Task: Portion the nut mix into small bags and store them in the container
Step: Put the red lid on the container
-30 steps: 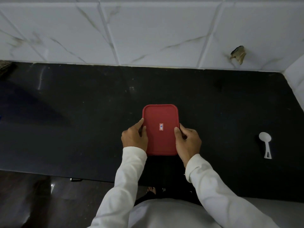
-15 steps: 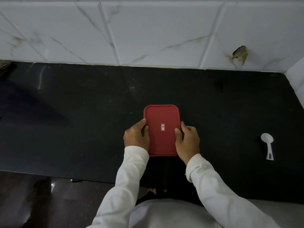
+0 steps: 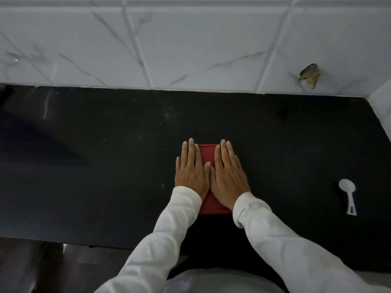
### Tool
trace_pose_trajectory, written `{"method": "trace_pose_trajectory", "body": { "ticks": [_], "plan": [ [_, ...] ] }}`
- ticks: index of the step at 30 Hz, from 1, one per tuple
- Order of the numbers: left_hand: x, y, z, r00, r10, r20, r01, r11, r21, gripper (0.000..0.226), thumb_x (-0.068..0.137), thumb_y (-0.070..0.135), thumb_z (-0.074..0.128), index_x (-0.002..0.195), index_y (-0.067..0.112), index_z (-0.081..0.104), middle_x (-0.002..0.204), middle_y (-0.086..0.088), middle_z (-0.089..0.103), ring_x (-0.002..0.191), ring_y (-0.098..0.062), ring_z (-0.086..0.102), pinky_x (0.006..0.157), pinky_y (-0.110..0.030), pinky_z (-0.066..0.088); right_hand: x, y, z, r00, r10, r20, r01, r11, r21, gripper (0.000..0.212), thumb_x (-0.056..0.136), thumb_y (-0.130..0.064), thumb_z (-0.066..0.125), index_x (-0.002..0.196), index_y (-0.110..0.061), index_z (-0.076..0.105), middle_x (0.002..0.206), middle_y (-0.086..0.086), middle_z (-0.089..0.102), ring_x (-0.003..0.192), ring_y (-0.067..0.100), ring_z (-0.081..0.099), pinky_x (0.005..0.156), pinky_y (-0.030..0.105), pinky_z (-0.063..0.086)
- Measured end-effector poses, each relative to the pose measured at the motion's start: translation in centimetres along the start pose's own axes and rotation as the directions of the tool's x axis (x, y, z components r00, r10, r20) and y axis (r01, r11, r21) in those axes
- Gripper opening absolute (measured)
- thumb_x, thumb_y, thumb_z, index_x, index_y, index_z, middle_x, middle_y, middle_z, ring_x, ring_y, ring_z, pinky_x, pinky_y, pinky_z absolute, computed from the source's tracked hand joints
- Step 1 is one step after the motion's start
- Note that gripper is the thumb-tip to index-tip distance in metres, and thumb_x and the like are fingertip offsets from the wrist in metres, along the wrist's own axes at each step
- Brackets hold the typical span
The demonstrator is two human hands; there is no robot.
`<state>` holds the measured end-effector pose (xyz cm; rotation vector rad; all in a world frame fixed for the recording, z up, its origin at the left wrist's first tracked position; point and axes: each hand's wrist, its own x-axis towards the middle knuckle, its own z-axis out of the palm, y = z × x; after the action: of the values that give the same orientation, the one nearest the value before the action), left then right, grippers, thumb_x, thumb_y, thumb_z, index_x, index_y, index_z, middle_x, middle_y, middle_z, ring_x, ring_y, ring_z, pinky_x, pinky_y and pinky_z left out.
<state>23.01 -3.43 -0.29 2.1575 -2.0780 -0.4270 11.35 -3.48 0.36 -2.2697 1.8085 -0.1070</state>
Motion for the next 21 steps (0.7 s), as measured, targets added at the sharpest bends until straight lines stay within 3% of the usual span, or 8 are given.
{"method": "trace_pose_trajectory", "body": {
  "ticks": [3, 8, 13, 17, 21],
  "plan": [
    [0.3, -0.1, 0.3, 1.000, 0.005, -0.009, -0.005, 1.000, 0.001, 0.081, 0.088, 0.047, -0.012, 0.154, 0.002, -0.001, 0.164, -0.011, -0.010, 0.151, -0.023, -0.011, 0.124, -0.041, 0.005, 0.3, -0.3, 0.1, 0.999, -0.016, -0.041, 0.015, 0.999, -0.033, 0.067, 0.101, -0.042, 0.002, 0.150, 0.002, 0.008, 0.160, 0.018, 0.000, 0.149, 0.027, -0.005, 0.121, 0.042, 0.011],
    [0.4, -0.2, 0.4, 1.000, 0.010, 0.007, -0.010, 1.000, 0.009, 0.080, 0.089, 0.047, -0.011, 0.154, 0.001, 0.000, 0.164, -0.012, -0.008, 0.151, -0.024, -0.008, 0.124, -0.042, 0.009, 0.3, -0.2, 0.0, 0.998, -0.017, -0.052, 0.015, 0.999, -0.046, 0.067, 0.101, -0.041, 0.002, 0.149, 0.004, 0.011, 0.160, 0.019, 0.003, 0.148, 0.029, -0.002, 0.121, 0.044, 0.014],
    [-1.1, -0.1, -0.8, 0.999, -0.022, 0.040, 0.022, 1.000, 0.004, 0.086, 0.083, 0.055, -0.018, 0.154, 0.008, -0.007, 0.163, -0.005, -0.018, 0.150, -0.019, -0.018, 0.123, -0.044, 0.001, -0.7, -0.3, -0.1, 0.998, 0.056, 0.029, -0.056, 0.998, -0.002, 0.065, 0.102, -0.043, 0.009, 0.151, -0.005, -0.010, 0.159, 0.011, -0.020, 0.146, 0.023, -0.020, 0.121, 0.046, 0.006],
    [-4.5, -0.7, -0.8, 1.000, -0.018, 0.023, 0.018, 1.000, -0.017, 0.099, 0.077, 0.063, -0.036, 0.155, 0.010, -0.005, 0.162, -0.002, -0.020, 0.148, -0.017, -0.020, 0.121, -0.044, -0.005, -3.8, -0.7, 0.1, 0.996, 0.086, 0.015, -0.087, 0.996, 0.027, 0.068, 0.100, -0.049, 0.004, 0.152, -0.008, -0.010, 0.159, 0.009, -0.022, 0.145, 0.022, -0.023, 0.120, 0.044, 0.001],
    [-4.9, -0.9, 0.0, 1.000, -0.002, -0.004, 0.001, 0.998, -0.064, 0.092, 0.085, 0.060, -0.027, 0.156, 0.009, 0.000, 0.163, -0.001, -0.015, 0.149, -0.016, -0.016, 0.122, -0.043, -0.001, -4.2, -0.4, 0.7, 0.996, 0.085, 0.000, -0.084, 0.992, 0.089, 0.069, 0.099, -0.049, 0.007, 0.153, -0.009, -0.008, 0.159, 0.007, -0.022, 0.146, 0.021, -0.023, 0.121, 0.044, 0.003]
  ]
}}
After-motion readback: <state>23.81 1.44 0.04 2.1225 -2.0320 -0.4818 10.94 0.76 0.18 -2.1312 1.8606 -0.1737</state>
